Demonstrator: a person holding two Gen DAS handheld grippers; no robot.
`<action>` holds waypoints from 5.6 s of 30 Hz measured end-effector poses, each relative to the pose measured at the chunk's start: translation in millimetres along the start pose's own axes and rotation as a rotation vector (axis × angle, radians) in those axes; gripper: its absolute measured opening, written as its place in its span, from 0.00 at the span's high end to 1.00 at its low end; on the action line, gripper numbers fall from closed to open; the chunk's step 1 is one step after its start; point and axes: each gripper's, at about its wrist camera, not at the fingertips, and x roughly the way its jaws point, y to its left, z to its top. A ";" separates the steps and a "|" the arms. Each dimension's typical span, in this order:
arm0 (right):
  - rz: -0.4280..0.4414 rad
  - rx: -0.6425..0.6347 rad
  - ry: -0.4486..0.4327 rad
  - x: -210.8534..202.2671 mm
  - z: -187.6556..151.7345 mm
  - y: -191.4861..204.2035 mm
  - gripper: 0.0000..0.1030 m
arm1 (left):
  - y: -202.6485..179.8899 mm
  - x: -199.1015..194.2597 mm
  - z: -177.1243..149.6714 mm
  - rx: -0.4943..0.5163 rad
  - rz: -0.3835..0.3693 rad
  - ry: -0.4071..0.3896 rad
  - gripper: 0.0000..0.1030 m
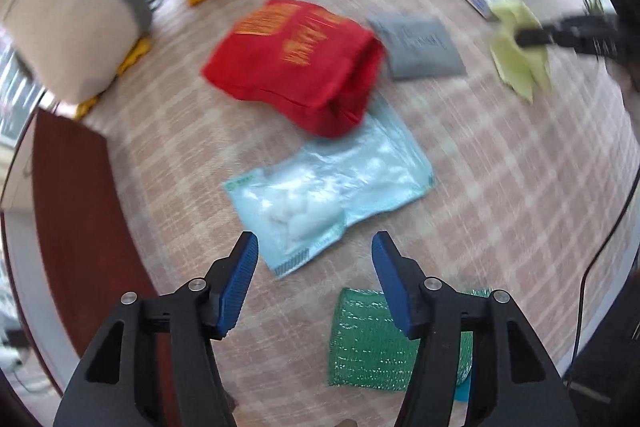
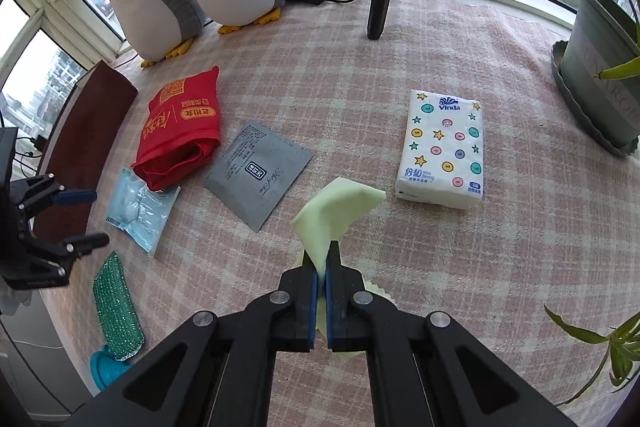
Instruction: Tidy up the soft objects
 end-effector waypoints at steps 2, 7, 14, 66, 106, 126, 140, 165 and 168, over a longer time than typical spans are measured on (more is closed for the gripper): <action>0.005 0.007 0.002 0.9 -0.1 -0.7 0.97 | -3.1 4.1 3.7 0.032 0.008 0.016 0.35; 0.009 0.020 0.002 0.3 -0.5 -4.3 0.97 | -9.9 13.7 16.8 0.130 0.025 0.052 0.35; 0.018 0.038 -0.003 0.6 0.5 -7.7 0.97 | -1.9 36.0 39.6 0.201 -0.034 0.133 0.35; 0.029 0.082 0.020 12.2 -1.1 -16.0 0.97 | 14.1 66.0 42.1 -0.058 -0.180 0.115 0.56; 0.016 0.018 -0.100 -56.6 -13.1 38.7 0.97 | 55.5 -67.3 -47.4 -0.469 -0.198 -0.216 0.87; 0.142 -0.282 -0.227 -87.1 36.5 261.7 0.97 | 203.0 -148.4 -171.4 -0.745 0.061 -0.296 0.87; 0.197 -0.340 -0.213 -35.7 103.8 382.3 0.97 | 276.5 -108.1 -154.5 -0.743 0.062 -0.267 0.87; 0.158 -0.362 -0.101 57.6 152.1 422.1 0.85 | 306.7 -41.9 -84.0 -0.708 -0.005 -0.175 0.74; 0.144 -0.361 -0.136 52.3 151.7 419.6 0.59 | 304.4 -44.1 -85.1 -0.703 0.009 -0.184 0.53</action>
